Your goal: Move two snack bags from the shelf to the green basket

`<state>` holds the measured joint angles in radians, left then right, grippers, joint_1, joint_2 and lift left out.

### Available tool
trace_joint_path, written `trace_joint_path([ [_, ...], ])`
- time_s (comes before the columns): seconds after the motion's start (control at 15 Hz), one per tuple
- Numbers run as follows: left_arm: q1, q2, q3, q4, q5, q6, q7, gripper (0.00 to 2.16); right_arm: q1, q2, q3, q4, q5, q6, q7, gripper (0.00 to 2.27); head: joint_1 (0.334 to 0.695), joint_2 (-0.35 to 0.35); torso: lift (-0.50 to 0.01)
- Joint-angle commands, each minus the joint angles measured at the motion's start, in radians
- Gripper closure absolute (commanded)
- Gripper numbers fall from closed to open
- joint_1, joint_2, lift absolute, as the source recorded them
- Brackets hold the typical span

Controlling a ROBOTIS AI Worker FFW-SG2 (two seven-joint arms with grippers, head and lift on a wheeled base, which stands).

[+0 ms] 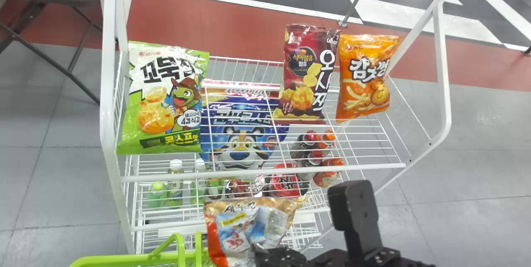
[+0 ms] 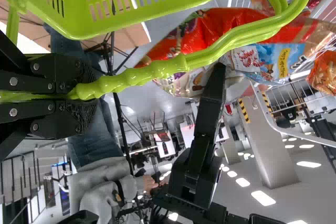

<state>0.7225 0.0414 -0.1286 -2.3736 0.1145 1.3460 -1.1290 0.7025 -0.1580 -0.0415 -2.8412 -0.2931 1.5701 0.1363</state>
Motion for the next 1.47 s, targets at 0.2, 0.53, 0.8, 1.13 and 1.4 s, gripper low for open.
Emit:
trace_joint_path([
  [0.2,-0.002,0.000,0.003,-0.007,0.004,0.006,-0.002,2.12,0.029,-0.041,0.124,0.028,0.005,0.002,-0.092,2.10,0.695,-0.350,-0.013],
  [0.53,-0.002,0.000,-0.003,-0.016,0.004,0.009,0.000,2.12,0.040,-0.074,0.232,0.132,0.017,0.002,-0.149,2.10,0.695,-0.350,-0.013],
  [0.8,0.014,0.002,0.000,-0.029,0.004,0.012,-0.008,2.12,-0.014,-0.087,0.281,0.306,0.023,0.002,-0.153,2.10,0.695,-0.350,-0.013],
  [1.13,0.032,0.005,-0.005,-0.045,0.001,0.019,-0.008,2.12,-0.043,-0.089,0.288,0.408,0.063,0.002,-0.103,1.04,0.695,-0.350,-0.013],
  [1.4,0.045,0.011,-0.003,-0.061,0.001,0.028,-0.011,2.12,-0.041,-0.101,0.236,0.395,0.111,0.002,-0.023,0.00,0.695,-0.350,-0.013],
])
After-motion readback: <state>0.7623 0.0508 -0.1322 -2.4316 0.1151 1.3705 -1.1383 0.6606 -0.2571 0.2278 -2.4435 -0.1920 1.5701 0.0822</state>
